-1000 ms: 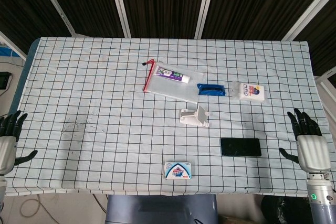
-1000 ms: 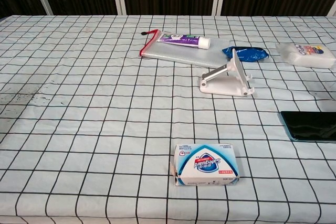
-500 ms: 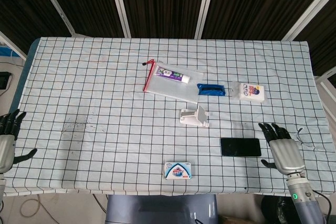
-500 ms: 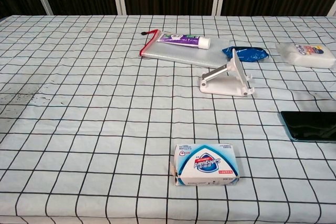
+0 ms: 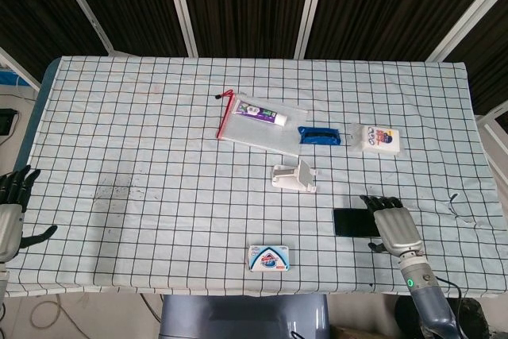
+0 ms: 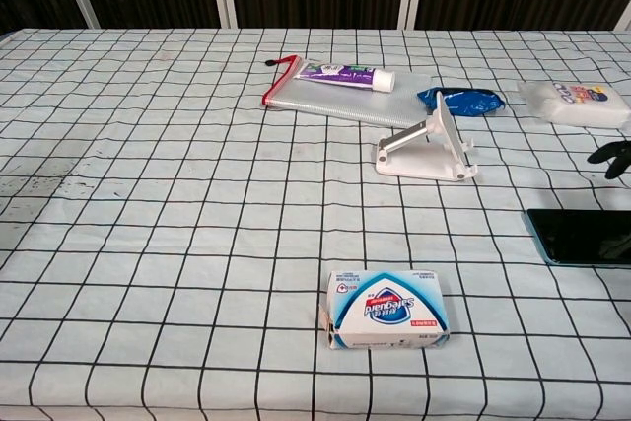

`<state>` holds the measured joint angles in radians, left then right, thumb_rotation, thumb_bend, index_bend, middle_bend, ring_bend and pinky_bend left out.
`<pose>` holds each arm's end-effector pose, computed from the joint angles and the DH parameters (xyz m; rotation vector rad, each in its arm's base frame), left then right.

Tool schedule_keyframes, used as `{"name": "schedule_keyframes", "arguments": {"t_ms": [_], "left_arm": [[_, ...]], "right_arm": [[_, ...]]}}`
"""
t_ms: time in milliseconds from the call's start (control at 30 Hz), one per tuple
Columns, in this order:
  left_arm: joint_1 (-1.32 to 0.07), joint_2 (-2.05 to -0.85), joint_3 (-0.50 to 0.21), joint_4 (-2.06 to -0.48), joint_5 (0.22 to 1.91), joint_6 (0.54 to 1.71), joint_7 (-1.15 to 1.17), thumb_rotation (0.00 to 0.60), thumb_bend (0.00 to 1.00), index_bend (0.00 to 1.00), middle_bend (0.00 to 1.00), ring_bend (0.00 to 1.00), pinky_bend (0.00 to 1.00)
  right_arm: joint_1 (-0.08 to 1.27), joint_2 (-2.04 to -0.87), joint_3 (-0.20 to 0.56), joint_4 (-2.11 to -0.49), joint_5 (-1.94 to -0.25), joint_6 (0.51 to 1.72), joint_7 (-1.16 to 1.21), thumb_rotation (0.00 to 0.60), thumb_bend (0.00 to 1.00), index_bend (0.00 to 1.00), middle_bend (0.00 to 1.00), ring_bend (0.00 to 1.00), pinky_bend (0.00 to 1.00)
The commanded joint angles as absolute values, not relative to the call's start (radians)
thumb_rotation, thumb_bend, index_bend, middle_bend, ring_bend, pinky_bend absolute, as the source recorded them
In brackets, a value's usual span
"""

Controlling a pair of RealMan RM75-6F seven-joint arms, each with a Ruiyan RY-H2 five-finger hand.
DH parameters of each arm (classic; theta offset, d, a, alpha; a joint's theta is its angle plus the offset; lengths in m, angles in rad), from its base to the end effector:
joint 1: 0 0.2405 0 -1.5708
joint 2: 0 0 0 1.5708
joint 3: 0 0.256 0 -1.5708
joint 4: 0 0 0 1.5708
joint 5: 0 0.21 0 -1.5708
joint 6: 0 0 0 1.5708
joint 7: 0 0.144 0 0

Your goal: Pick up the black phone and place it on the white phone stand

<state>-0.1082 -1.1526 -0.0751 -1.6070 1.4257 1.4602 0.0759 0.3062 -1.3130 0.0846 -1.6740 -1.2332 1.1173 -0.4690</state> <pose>-0.3137 0.1932 0.1529 -1.3506 -0.8890 -0.8548 -0.2700 -0.2375 0.0535 1.6842 -0.9645 0.6166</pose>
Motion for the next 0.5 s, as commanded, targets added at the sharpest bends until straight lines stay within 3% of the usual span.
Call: {"name": "schedule_keyframes", "arguments": {"t_ms": [33, 500], "left_arm": [[-0.109, -1.152, -0.076, -1.608, 1.423, 1.456, 0.073, 0.600, 0.00, 0.00, 0.00, 0.00, 0.00], [-0.111, -1.144, -0.077, -1.615, 1.413, 1.448, 0.057, 0.600, 0.00, 0.00, 0.00, 0.00, 0.00]], "right_arm": [[0.322, -1.330, 0.094, -1.655, -1.206, 1.104, -0.482, 0.600, 0.08, 0.17, 0.24, 0.22, 0.21], [0.354, -1.368, 0.094, -1.622, -1.130, 1.080, -0.516, 0.600, 0.13, 0.25, 0.28, 0.24, 0.21]]}}
